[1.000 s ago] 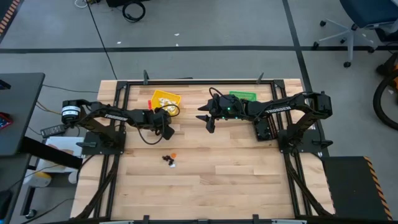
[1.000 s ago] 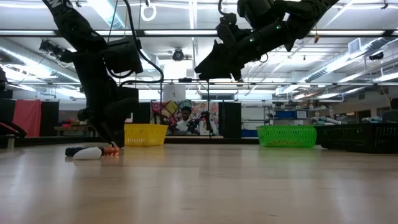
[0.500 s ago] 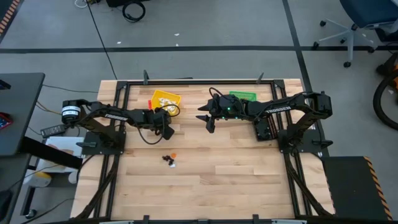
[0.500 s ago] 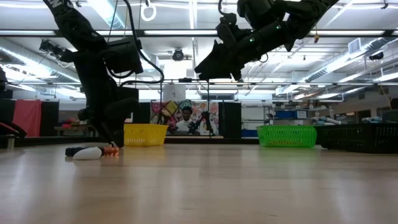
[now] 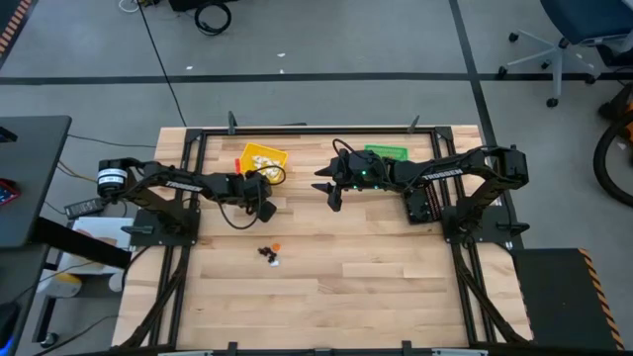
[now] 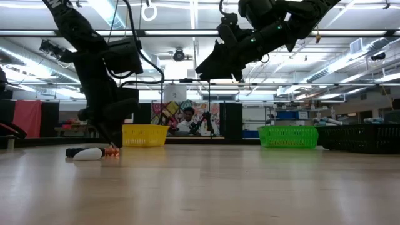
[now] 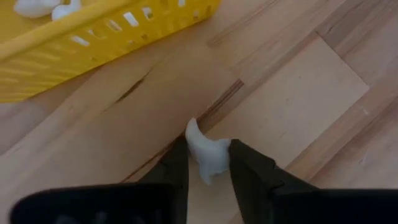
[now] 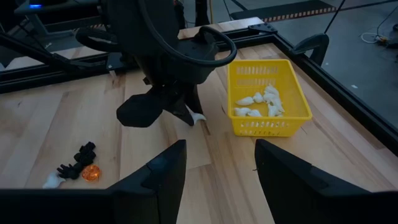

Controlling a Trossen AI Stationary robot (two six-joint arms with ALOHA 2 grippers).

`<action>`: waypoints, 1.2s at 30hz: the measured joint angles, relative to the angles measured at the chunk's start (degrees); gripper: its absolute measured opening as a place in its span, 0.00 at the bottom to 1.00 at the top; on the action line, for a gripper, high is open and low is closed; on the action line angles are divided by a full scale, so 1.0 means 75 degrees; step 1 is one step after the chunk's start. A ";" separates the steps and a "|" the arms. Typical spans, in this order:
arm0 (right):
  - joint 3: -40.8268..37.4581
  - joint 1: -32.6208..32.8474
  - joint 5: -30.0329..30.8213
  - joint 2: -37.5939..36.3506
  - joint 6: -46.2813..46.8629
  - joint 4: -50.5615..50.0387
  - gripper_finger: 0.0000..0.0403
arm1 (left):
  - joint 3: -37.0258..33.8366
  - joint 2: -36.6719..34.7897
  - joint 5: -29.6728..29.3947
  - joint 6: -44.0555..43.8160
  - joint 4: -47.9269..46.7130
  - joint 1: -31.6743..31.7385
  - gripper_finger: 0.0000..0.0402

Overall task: Sort Halloween decoration
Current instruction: Put the white ghost toy into the yellow bin

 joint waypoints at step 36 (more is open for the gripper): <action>0.0000 0.0000 -0.0079 0.0000 0.0000 -0.0015 0.48 | 0.2224 -0.0143 0.0080 0.1406 -0.1714 -0.0265 0.06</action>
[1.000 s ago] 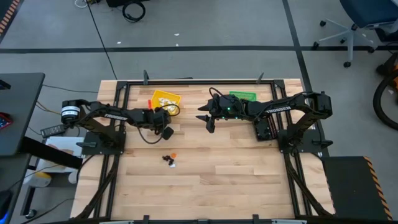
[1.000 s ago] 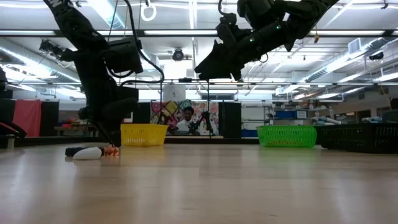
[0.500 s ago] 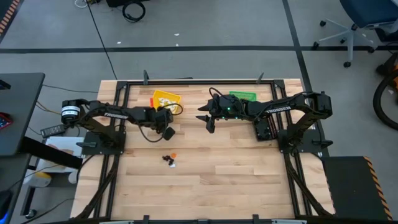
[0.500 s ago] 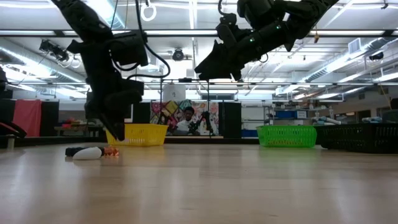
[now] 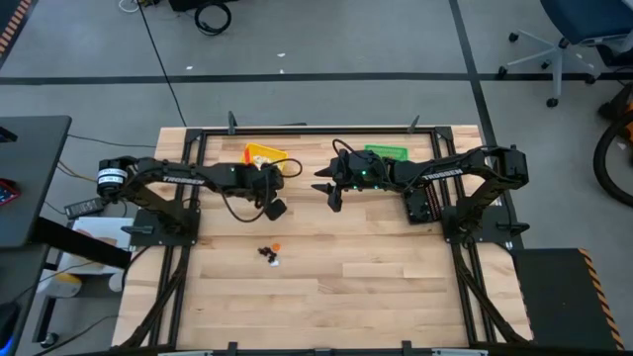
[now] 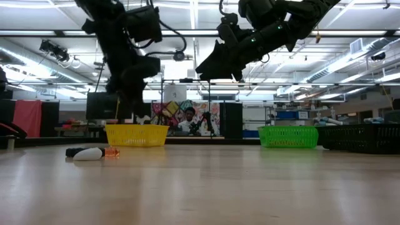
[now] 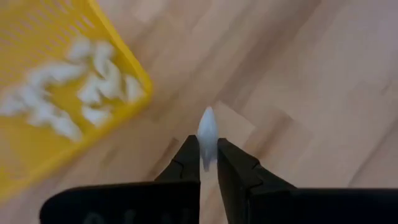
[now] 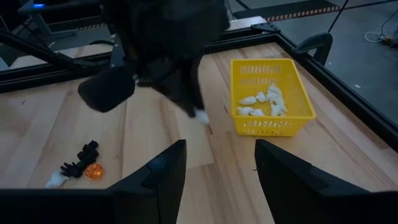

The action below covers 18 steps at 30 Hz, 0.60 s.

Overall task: Sort Halloween decoration
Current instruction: Put the white ghost toy into the yellow bin, then put the black skeleton toy into the black bin

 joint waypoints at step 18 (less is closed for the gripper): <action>0.0000 0.0000 -0.0003 0.0000 0.0000 0.0012 0.48 | 0.0017 0.0015 -0.1270 0.1252 -0.0166 0.1693 0.10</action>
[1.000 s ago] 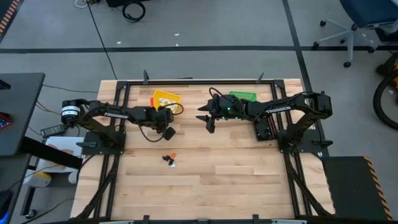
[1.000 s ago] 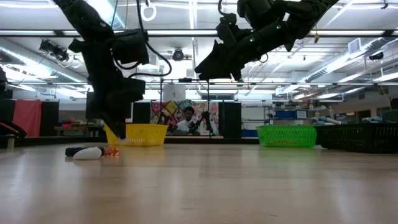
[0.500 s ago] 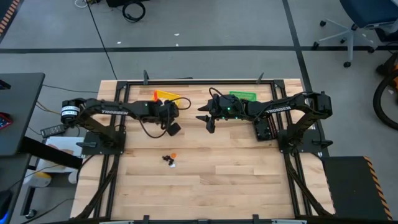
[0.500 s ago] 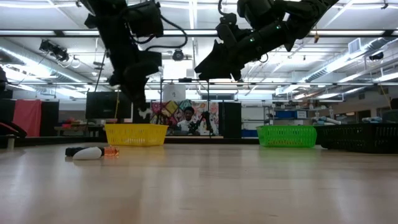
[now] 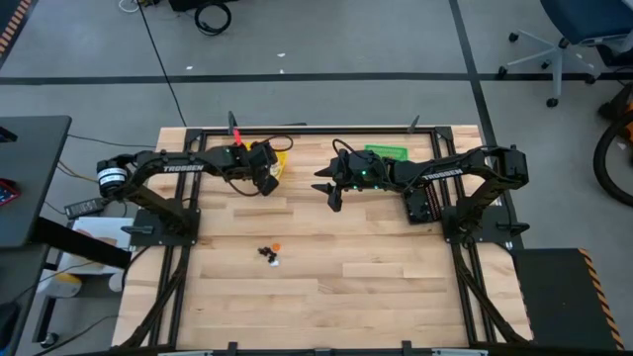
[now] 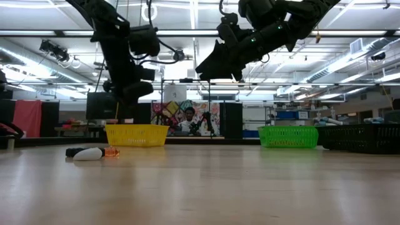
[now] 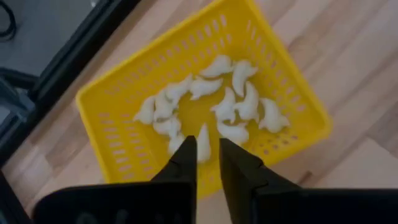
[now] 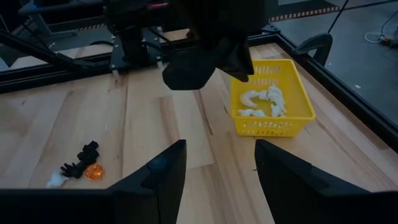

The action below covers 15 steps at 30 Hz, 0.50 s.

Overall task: Sort Halloween decoration
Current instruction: Put the black skeleton toy into the black bin

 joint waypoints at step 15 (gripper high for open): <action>0.0000 0.0000 0.0428 -0.0240 -0.0410 -0.0519 0.48 | 0.0326 -0.0752 0.0565 0.0886 -0.0303 -0.2114 0.26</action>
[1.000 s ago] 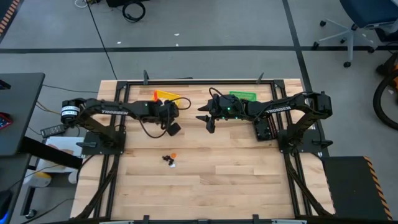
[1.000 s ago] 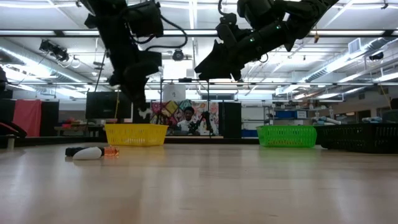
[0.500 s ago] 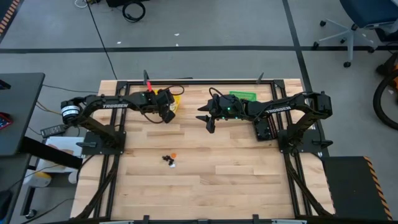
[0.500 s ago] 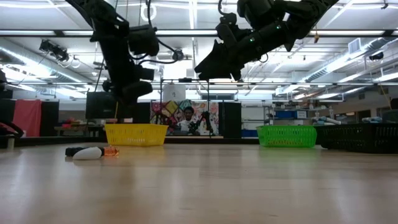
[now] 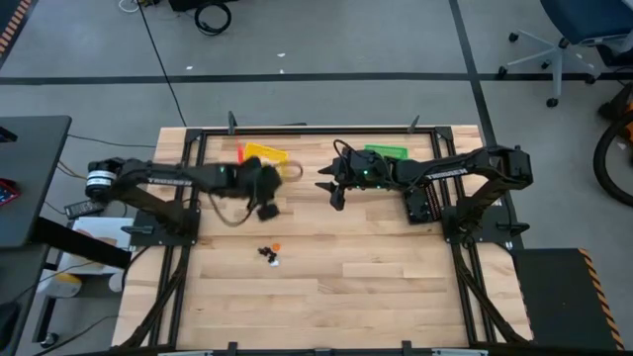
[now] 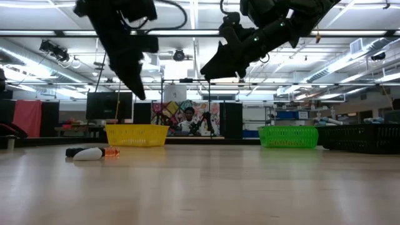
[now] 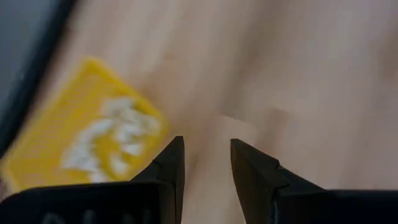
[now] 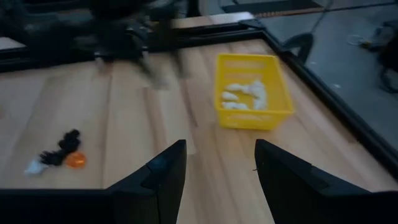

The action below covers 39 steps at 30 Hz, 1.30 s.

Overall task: Sort Halloween decoration
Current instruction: Put the black skeleton toy into the black bin

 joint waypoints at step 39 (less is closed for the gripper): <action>0.0000 0.0248 0.0175 -0.0375 -0.0001 -0.0047 0.48 | -0.0580 0.1894 0.1115 -0.0965 -0.0296 -0.3993 0.26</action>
